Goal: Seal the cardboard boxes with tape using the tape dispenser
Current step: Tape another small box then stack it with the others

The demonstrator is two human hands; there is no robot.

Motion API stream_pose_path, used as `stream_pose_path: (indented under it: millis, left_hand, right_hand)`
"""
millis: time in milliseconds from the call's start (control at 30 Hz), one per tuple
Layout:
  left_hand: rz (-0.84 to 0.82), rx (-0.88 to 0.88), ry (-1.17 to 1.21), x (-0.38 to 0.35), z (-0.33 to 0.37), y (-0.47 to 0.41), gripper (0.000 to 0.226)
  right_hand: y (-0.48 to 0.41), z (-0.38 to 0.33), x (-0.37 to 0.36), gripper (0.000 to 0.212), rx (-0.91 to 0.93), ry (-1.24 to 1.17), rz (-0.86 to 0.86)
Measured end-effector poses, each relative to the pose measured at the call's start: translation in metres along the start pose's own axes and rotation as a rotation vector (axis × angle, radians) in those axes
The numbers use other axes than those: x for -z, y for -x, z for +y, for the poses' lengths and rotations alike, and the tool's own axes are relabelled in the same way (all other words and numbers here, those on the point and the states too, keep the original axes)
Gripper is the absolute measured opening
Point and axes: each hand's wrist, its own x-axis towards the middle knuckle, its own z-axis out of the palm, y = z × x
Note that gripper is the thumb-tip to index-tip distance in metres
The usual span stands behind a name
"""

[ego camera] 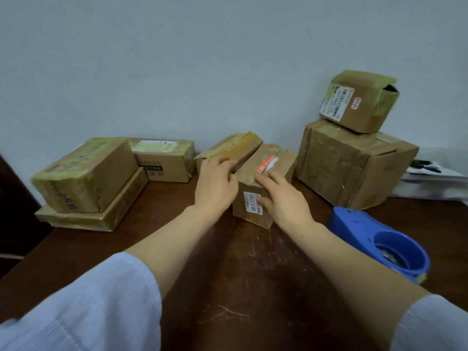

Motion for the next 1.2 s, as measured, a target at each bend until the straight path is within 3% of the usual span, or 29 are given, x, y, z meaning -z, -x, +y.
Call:
stream_pose_path:
  millis: [367, 533, 733, 967, 1000, 1133, 1200]
  left_hand:
    - [-0.193, 0.091, 0.222, 0.003, 0.023, 0.064, 0.042]
    - [-0.151, 0.029, 0.278, 0.029, 0.038, 0.107, 0.036]
    - [-0.200, 0.068, 0.269, 0.044, 0.054, 0.145, 0.036]
    - [-0.087, 0.004, 0.196, 0.066, 0.043, 0.149, 0.034]
    - [-0.069, 0.034, 0.161, 0.068, 0.035, 0.140, 0.037]
    - [-0.102, 0.153, 0.104, 0.069, 0.011, 0.105, 0.046]
    - [-0.152, 0.182, 0.141, 0.064, 0.008, 0.092, 0.050]
  right_hand:
    - [0.071, -0.006, 0.032, 0.051, -0.023, -0.067, -0.001]
    - [0.097, -0.018, 0.047, 0.029, -0.096, -0.193, 0.069]
    - [0.103, -0.020, 0.047, 0.048, -0.147, -0.253, 0.043]
    - [0.098, -0.004, 0.057, 0.038, -0.148, -0.584, -0.099]
    - [0.100, -0.004, 0.059, 0.045, -0.164, -0.571, -0.106]
    - [0.107, -0.018, 0.058, 0.107, -0.183, -0.310, -0.218]
    - [0.109, -0.025, 0.051, 0.112, -0.136, -0.165, -0.271]
